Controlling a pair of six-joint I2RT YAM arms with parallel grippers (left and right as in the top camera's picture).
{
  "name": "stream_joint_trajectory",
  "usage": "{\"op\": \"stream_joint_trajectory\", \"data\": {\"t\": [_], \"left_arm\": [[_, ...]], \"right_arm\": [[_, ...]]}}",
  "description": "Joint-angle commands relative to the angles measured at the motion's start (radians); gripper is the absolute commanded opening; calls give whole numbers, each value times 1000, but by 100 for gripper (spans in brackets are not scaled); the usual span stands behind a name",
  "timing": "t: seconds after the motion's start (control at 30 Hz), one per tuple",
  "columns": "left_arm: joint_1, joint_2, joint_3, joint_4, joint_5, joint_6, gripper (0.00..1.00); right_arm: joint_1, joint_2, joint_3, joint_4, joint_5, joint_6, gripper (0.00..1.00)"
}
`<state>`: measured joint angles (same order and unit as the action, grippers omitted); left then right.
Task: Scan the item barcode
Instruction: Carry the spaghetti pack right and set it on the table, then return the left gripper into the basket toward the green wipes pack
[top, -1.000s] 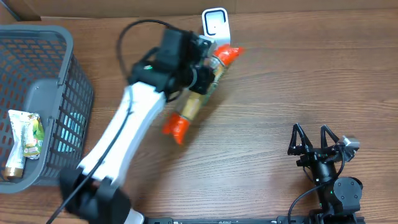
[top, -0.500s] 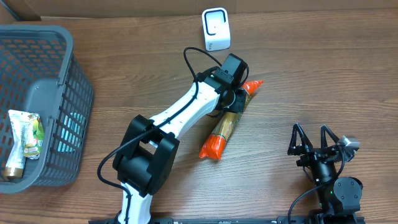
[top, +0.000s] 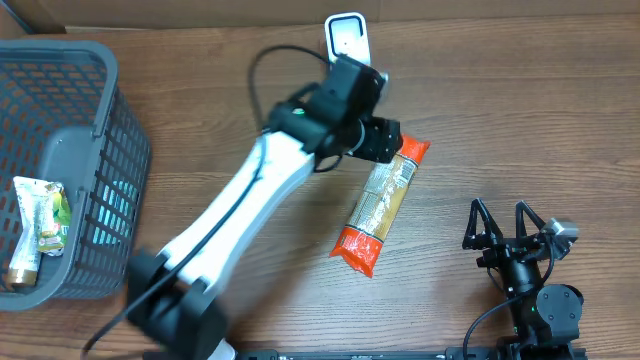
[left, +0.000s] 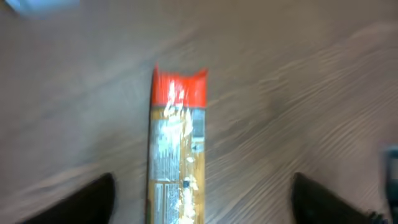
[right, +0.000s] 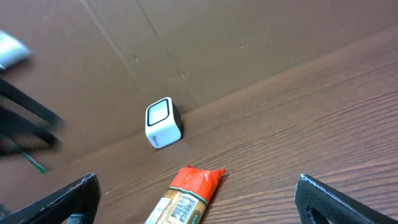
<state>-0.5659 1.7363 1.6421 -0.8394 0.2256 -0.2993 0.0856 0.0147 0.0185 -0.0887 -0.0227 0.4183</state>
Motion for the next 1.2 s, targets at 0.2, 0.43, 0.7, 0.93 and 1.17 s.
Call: {"op": "stream_joint_trajectory", "data": {"t": [0.2,0.43,0.7,0.93,1.17], "left_arm": [[108,-373,33,-56,-55,335,100],[348,-514,46,-121,-125,208,100],[938,-569,63,-167,-175,158,95],[1126,-505,63,-148,-190,51,95],[1197,-346,63,-164,-211,98,96]], "right_arm": [[5,-11,-11,7,-5,-1,100],[5,-11,-11,7,-5,-1,100],[5,-11,-11,7,-5,-1,100],[5,-11,-11,7,-5,-1,100],[5,-11,-11,7,-5,-1,100]]}}
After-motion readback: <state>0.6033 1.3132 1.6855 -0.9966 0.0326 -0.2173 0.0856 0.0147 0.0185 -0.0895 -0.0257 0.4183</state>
